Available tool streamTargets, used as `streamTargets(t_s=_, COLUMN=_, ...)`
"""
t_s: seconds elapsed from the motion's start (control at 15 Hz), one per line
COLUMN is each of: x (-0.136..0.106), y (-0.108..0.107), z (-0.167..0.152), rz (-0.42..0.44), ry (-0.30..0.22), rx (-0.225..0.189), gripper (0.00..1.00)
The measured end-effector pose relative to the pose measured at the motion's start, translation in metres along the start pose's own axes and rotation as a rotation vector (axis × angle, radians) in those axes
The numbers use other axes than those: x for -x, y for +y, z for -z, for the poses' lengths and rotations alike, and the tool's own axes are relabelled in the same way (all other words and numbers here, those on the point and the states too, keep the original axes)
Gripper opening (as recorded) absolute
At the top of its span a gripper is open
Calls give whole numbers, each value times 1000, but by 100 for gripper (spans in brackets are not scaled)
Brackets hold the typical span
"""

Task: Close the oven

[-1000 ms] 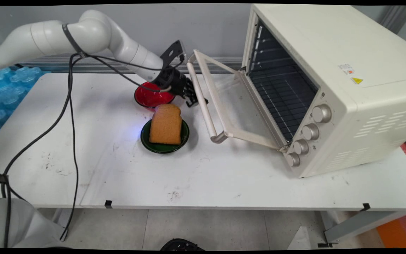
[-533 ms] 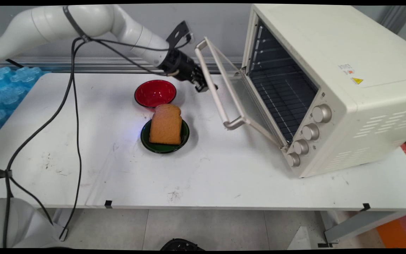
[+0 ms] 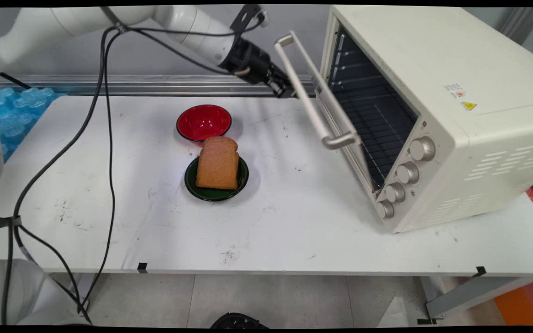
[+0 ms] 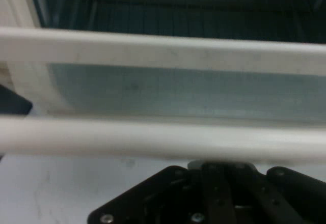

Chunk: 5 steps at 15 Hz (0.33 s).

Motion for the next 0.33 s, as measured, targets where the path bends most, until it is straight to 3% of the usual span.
streamTargets(t_s=0.33, x=-32, y=-1, z=4, rz=17, ry=56, rx=3, gripper=0)
